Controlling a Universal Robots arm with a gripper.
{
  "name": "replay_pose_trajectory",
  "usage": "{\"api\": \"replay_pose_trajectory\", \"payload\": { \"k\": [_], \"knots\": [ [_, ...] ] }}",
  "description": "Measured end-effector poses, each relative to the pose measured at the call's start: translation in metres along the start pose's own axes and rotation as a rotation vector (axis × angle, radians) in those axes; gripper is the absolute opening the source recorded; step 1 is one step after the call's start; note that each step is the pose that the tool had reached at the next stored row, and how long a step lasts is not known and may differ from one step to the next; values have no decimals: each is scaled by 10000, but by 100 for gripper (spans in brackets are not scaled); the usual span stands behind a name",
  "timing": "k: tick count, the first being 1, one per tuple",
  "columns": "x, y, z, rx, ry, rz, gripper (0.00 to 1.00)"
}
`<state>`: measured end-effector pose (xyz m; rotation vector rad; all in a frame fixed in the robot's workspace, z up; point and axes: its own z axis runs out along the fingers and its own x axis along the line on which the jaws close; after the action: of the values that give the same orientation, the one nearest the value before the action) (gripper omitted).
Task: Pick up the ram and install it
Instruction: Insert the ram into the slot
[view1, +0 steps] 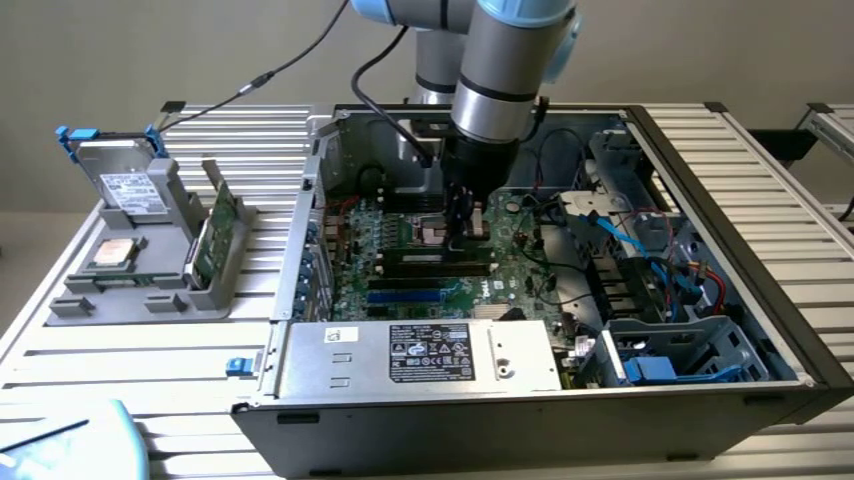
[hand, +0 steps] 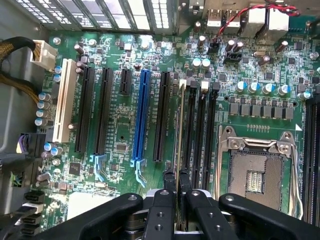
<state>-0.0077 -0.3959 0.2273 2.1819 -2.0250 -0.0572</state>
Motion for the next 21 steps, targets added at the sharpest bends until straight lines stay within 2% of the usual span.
{"api": "replay_pose_trajectory", "payload": {
  "k": [2, 10, 15, 21],
  "knots": [
    [-2, 1, 1, 65, -7, 70, 14],
    [-9, 40, 17, 82, -13, 221, 14],
    [-12, 40, 48, 144, 3, 241, 14],
    [-14, 48, 54, 148, 3, 250, 14]
  ]
}}
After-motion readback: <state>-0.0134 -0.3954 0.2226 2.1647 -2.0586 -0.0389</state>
